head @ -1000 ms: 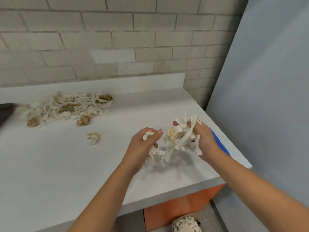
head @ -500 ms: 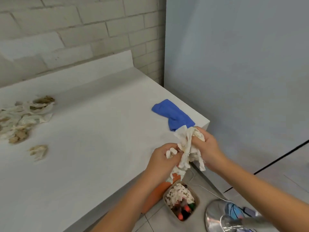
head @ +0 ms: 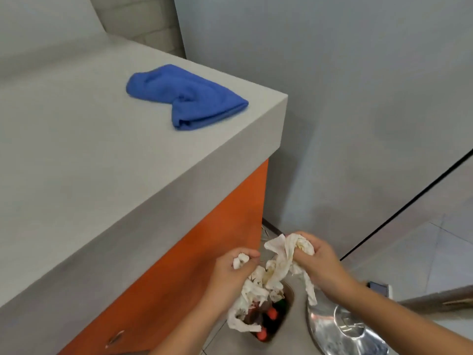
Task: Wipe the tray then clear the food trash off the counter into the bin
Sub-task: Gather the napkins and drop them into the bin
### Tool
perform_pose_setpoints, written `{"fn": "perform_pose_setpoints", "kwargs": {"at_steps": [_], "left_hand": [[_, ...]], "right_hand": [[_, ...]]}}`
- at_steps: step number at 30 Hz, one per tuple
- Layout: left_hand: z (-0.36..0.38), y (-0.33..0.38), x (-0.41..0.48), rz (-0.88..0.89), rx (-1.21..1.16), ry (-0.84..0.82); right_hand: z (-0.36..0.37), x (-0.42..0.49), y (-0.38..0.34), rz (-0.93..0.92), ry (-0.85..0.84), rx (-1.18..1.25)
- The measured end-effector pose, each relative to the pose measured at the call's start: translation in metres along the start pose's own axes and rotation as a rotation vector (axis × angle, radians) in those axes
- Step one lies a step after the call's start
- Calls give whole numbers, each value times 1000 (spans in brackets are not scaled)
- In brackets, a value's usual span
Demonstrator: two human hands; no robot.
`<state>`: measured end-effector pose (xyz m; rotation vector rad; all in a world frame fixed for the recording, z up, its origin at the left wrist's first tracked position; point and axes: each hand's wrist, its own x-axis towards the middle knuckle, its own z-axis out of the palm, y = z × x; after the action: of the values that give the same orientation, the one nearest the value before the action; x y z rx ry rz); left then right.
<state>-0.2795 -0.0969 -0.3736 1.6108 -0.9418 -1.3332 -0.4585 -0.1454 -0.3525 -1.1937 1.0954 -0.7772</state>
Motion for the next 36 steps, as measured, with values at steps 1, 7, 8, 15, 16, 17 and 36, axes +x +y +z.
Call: {"fn": "perform_pose_setpoints", "kwargs": {"at_steps": [1,7,8,15,16,17,36], "left_hand": [[4,-20,12,-19,-14,14],[30,-132,92,6,59,-12],[35,-148,105,32,76,-14],[46,-275,178,120,390,-239],[44,-294,183,189,563,-306],[40,-314,190,238,748,-364],[53,-378,238,250,1415,-446]], "right_hand": [[-5,9,21,-8,19,-4],[-27,68,155,-48,52,-53],[-29,77,178,-45,45,-79],[-32,121,297,-29,-152,-296],[-31,124,308,-29,-233,-344],[-31,126,319,-43,-315,-427],[1,172,406,-486,-680,-1970]]}}
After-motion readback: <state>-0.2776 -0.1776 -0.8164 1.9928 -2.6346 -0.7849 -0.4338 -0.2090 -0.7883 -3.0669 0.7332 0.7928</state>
